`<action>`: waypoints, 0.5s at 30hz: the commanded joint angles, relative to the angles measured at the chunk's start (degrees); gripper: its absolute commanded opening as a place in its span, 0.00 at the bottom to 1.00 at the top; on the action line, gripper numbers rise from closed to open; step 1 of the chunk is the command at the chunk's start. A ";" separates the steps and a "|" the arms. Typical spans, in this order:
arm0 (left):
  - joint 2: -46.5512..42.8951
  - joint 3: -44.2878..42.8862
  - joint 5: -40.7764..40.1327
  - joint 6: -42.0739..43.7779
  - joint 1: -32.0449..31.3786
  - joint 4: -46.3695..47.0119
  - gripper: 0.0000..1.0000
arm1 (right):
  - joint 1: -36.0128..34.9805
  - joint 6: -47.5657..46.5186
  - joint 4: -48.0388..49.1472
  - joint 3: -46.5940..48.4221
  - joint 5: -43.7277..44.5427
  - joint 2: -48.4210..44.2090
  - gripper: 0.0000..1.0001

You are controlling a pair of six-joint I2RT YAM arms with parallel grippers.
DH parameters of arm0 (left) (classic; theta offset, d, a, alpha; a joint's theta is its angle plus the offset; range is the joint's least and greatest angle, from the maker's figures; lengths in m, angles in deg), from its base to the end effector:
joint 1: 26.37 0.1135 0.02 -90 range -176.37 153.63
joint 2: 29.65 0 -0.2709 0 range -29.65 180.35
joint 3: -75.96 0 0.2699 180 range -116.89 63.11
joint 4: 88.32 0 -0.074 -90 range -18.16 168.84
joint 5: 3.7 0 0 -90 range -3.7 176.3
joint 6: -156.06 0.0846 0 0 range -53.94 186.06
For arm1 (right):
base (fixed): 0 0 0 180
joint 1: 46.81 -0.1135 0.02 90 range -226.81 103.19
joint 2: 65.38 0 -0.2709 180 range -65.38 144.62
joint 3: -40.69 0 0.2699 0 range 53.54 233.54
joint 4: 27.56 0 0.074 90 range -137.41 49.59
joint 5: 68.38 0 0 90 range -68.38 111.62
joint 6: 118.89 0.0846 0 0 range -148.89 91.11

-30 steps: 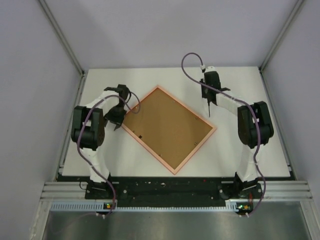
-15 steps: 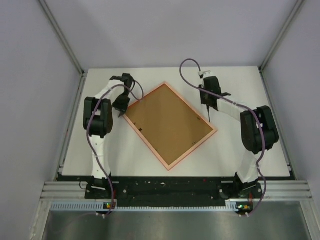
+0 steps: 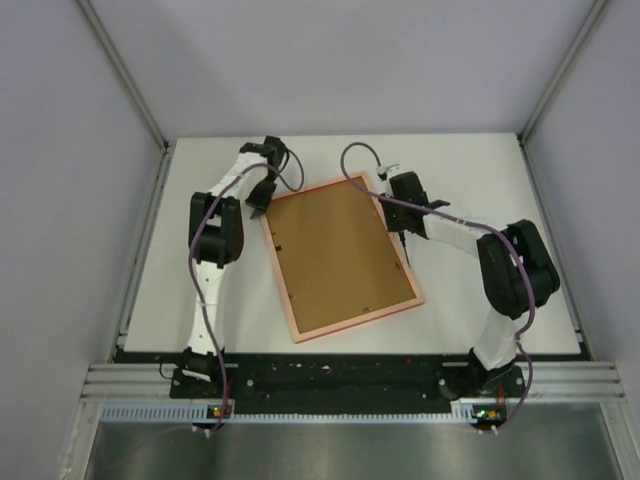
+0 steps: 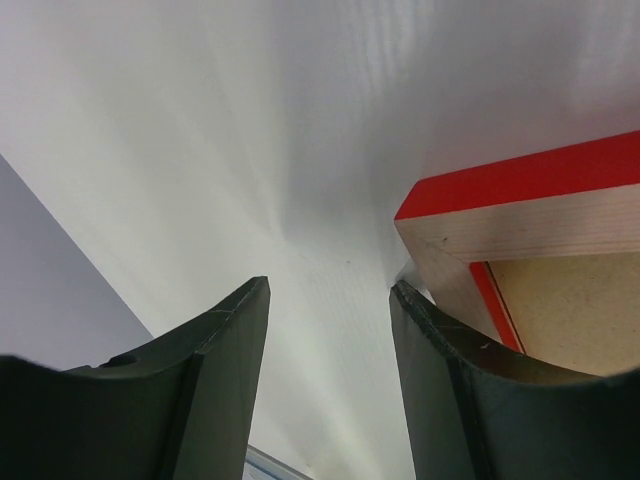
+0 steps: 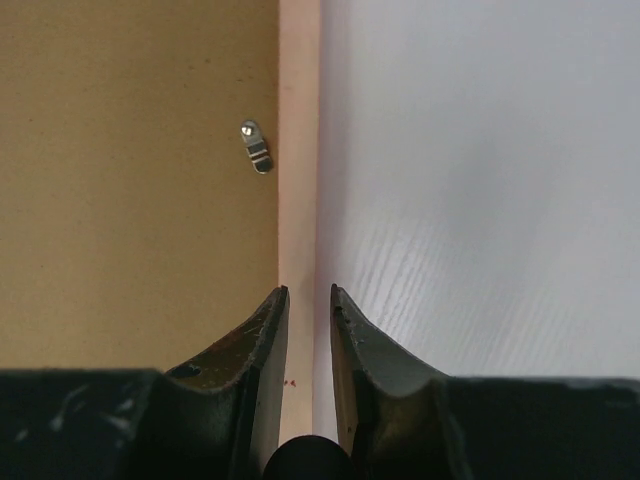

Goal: Take the photo out of the frame
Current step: Adjust the photo frame at the center of the board.

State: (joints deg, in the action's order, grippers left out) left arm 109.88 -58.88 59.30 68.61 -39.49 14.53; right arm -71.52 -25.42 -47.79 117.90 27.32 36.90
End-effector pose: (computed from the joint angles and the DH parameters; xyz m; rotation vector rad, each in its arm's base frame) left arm 0.5115 -0.0798 0.1194 0.3441 2.8632 0.6703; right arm 0.3972 0.1735 0.1514 -0.3873 2.3278 0.1222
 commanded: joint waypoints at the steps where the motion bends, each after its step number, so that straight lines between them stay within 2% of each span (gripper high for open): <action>1: 2.24 -2.63 1.25 1.41 -2.69 2.35 0.59 | -3.23 2.78 1.05 -1.25 -1.39 -4.63 0.00; 9: 6.46 -10.45 1.60 2.64 -5.85 2.35 0.61 | -7.37 3.92 0.87 -1.08 -0.16 -7.88 0.00; 15: 4.98 -11.42 -1.73 2.82 -6.30 4.37 0.62 | -7.02 1.02 1.66 0.07 4.67 -9.11 0.00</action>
State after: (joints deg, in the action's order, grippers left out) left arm 115.26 -68.65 57.77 71.87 -45.64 15.92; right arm -78.54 -23.17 -48.57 115.69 28.39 31.33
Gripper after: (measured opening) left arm 0.614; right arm 0.225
